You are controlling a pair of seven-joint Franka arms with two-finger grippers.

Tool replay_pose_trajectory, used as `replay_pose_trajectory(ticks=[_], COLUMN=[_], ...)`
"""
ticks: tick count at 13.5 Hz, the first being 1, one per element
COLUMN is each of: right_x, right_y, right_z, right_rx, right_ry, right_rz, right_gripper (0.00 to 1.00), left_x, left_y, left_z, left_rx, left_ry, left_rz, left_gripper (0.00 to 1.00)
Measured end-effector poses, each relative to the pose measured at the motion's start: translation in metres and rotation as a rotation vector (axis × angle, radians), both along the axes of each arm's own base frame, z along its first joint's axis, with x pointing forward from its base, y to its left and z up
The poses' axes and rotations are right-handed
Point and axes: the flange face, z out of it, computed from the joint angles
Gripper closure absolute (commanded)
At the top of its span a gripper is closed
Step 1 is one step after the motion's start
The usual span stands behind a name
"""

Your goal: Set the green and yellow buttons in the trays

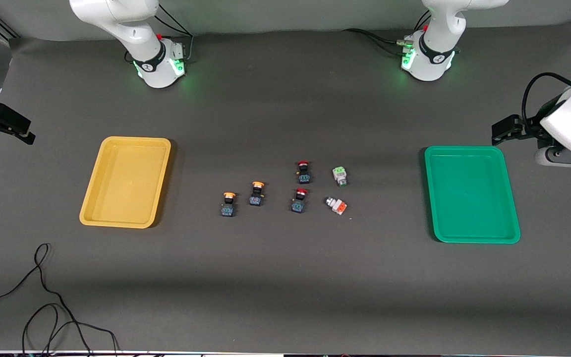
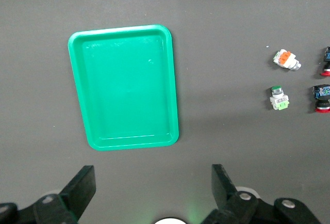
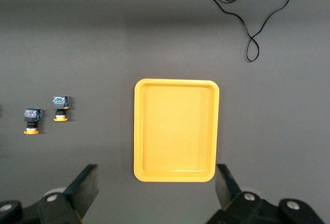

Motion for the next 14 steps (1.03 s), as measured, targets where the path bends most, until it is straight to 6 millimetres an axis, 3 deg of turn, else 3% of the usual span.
replay_pose_trajectory(ticks=[10,14], right_x=[0.005,0.010], right_y=[0.006,0.016], right_z=[-0.003,-0.016], right_rx=[-0.001,-0.002], right_ry=[0.010,0.039], right_rz=[0.010,0.027], right_gripper=[0.00,0.00], left_x=[0.000,0.003], left_y=[-0.001,-0.006], left_z=[-0.001,-0.019], left_rx=[0.000,0.003], left_ry=[0.002,0.009], left_rz=[-0.001,0.034], left_gripper=[0.00,0.00])
